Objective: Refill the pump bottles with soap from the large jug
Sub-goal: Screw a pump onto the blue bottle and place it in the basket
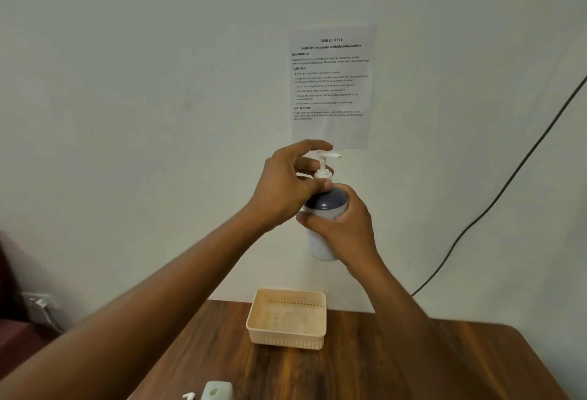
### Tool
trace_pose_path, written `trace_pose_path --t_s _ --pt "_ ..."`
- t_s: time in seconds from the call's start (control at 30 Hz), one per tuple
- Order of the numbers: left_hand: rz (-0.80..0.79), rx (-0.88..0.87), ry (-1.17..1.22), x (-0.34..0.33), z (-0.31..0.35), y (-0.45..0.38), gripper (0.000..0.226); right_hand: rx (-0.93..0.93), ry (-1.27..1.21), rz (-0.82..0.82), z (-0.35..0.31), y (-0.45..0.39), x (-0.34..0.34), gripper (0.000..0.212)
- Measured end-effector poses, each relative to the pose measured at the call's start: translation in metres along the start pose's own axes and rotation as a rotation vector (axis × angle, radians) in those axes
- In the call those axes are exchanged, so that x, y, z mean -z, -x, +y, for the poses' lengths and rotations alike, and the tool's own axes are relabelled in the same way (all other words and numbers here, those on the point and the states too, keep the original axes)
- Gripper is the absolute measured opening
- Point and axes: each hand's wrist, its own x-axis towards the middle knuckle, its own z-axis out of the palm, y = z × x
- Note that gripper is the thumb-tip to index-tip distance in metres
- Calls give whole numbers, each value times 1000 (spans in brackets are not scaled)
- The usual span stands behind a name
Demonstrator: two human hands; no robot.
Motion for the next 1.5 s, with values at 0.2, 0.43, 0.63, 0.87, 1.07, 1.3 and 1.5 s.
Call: trace_pose_path --t_s 0.2,0.43,0.63,0.87,1.07,1.3,1.5 --pt "3 -17 7 -5 -7 1 52 5 18 8 6 1 0 67" --pt "-25 -40 -105 -5 -9 -8 52 -4 51 13 6 0 0 66" --pt "-109 -3 -142 -4 -11 -14 68 -23 28 11 9 5 0 67" --pt "25 11 -4 -5 -7 -11 87 0 42 25 -4 1 1 74" --pt "-139 45 215 8 3 -15 91 -9 -3 21 -12 6 10 67" --pt "-390 80 377 24 11 -23 96 -18 -97 3 -28 10 21 72" --pt "-51 79 222 6 13 -16 103 -4 -62 10 -31 8 20 66"
